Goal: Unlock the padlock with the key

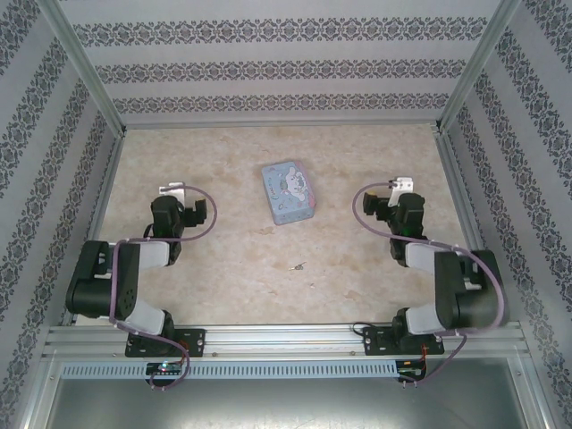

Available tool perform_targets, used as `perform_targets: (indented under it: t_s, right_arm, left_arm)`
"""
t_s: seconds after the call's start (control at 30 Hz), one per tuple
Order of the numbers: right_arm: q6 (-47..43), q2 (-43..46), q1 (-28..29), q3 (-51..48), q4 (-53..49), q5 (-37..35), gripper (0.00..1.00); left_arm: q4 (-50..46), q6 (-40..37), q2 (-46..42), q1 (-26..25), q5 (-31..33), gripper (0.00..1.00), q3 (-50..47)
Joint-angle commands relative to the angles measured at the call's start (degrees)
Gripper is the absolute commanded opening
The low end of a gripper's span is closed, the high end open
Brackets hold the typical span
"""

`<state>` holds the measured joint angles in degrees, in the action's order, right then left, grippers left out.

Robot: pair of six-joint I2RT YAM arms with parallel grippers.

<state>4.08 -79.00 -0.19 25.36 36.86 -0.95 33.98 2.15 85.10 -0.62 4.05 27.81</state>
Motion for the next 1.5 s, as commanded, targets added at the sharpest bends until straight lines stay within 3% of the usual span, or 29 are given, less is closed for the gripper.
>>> perform_targets:
  t_s: [0.0, 0.03, 0.13, 0.33, 0.6, 0.9, 1.13, 1.3, 1.47]
  right_arm:
    - [9.31, 7.33, -1.65, 6.54, -13.97, -3.54, 0.98]
    - [14.69, 8.63, -2.74, 8.05, -18.08, -3.88, 0.98]
    - [23.04, 8.13, -7.74, 13.06, -26.11, 8.49, 0.98]
    - [32.21, 0.02, -6.52, 18.36, -28.94, 27.58, 0.98]
    - [38.29, -11.04, 6.54, 24.75, -30.75, 23.73, 0.97]
    - [42.69, -24.89, 21.9, 34.42, -30.16, 21.26, 0.9]
    - [43.94, -20.24, 35.58, 32.98, -26.68, 26.26, 0.85]
    - [41.52, -14.71, 31.79, 32.72, -30.18, 25.55, 0.87]
    - [39.47, -18.55, 24.69, 41.22, -34.97, 28.9, 0.87]
  left_arm:
    - [-21.16, 2.65, -4.19, 0.51, 3.91, 1.0, 11.51]
    - [-26.42, 3.85, -4.24, 0.45, 4.65, 1.0, 14.1]
    - [-37.96, 8.4, -4.46, 0.45, 3.0, 1.0, 21.43]
    - [-47.35, 19.78, -4.81, -0.71, -7.93, 1.0, 27.79]
    - [-48.41, 27.93, -4.4, -2.41, -13.67, 1.0, 29.63]
    - [-52.45, 29.28, -3.01, -2.98, -13.08, 1.0, 32.82]
    - [-54.38, 28.7, 0.11, -2.98, -13.4, 1.0, 37.1]
    - [-54.59, 29.33, 0.42, -2.99, -14.56, 1.0, 37.57]
    - [-54.21, 33.84, -1.2, -3.07, -17.35, 1.0, 34.31]
